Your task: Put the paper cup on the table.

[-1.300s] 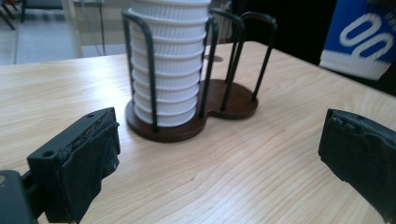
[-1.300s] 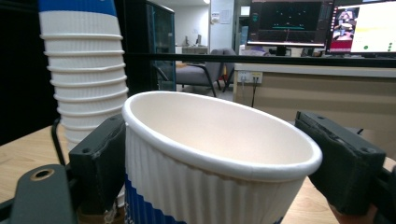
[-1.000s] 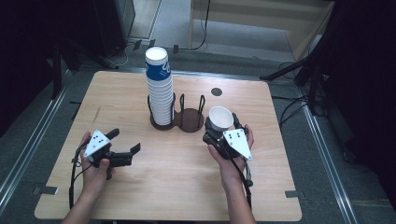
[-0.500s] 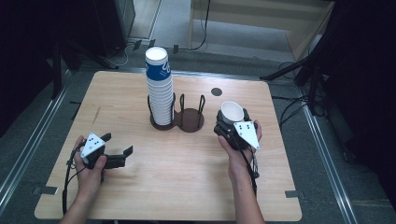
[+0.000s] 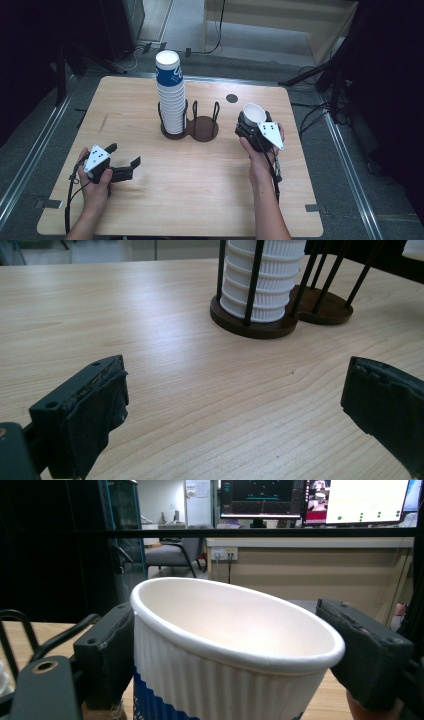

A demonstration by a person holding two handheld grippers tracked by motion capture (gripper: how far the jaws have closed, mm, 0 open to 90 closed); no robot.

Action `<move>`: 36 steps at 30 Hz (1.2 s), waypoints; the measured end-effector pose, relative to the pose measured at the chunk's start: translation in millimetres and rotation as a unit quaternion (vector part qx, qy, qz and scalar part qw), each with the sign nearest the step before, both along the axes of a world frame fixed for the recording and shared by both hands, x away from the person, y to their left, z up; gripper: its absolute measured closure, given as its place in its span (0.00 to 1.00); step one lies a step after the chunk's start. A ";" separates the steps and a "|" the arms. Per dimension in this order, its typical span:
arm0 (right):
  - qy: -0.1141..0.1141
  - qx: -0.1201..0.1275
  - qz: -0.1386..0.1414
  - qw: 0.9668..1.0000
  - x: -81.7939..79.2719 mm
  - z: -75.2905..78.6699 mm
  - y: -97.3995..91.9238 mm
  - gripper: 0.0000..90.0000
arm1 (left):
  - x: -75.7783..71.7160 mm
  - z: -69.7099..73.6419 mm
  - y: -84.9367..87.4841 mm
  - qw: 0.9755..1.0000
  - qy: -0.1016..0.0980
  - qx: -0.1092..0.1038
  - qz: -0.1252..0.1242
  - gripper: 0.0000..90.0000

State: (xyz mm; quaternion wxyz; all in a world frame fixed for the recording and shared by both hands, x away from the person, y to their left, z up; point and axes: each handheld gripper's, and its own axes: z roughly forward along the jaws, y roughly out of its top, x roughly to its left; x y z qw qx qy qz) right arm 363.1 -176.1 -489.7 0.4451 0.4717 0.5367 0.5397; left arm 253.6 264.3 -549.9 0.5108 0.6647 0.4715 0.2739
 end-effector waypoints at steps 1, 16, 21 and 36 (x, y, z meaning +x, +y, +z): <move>0.002 -0.002 0.001 1.000 1.8 -0.1 -0.2 0.17 | 0.2 0.0 0.2 1.000 0.001 -0.001 0.000 0.00; 0.021 -0.030 -0.038 0.999 37.1 -10.9 -2.3 0.16 | -0.3 -0.1 0.4 1.000 -0.003 -0.001 -0.005 0.00; 0.033 -0.021 -0.047 0.998 45.5 -19.5 -4.6 0.16 | -0.8 -0.1 0.0 1.000 -0.005 0.001 -0.007 0.00; 0.062 -0.044 -0.051 0.996 54.6 -33.1 -6.2 0.15 | -1.1 -0.2 -0.5 1.000 -0.006 0.001 -0.006 0.00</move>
